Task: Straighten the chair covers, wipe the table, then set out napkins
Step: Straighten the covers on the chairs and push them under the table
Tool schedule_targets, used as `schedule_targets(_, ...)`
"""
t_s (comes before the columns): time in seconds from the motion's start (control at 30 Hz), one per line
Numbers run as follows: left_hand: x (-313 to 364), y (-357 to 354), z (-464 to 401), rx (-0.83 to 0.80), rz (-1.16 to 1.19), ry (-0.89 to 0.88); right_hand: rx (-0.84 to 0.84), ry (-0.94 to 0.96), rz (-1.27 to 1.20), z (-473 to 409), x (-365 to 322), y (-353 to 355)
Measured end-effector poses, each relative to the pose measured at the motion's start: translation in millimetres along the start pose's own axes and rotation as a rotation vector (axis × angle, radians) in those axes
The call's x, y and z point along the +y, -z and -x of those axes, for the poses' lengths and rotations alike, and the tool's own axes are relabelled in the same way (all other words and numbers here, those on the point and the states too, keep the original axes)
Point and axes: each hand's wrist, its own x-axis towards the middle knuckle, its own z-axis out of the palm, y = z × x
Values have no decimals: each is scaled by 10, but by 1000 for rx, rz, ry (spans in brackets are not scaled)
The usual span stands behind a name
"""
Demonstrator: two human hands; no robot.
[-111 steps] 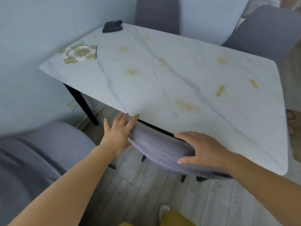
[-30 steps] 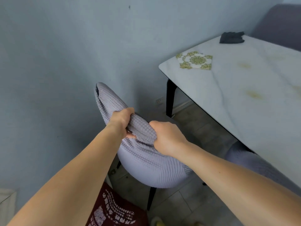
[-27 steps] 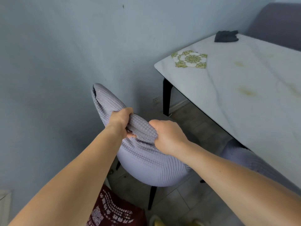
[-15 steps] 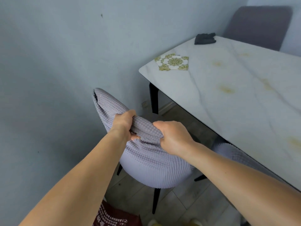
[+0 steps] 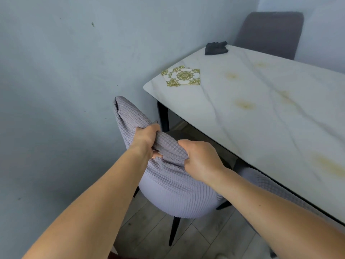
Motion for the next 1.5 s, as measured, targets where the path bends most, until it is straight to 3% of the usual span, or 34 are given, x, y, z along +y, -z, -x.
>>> schedule_targets(0.3,-93,267,-67,-1,-4,2,-39,-32,-104,13,-180,-179)
schedule_targets(0.43,-207,474,-31,2,33,26,-128,-83,-128,55,-362,-337)
schedule_targets(0.63,-426,845,25,18,40,81,-328,-99,70,101,-631,-682)
schedule_targets(0.83,-677,1207,78,32,39,130,-478,-121,-69,201,-889,-988)
schedule_targets(1.17,-1011,1638,90,64,62,141,-477,-66,-232,357,-1157,-1440)
schedule_targets(1.5,-1258,1966,171,145,-192,217,-523,-51,-155,561,-1350,-1730)
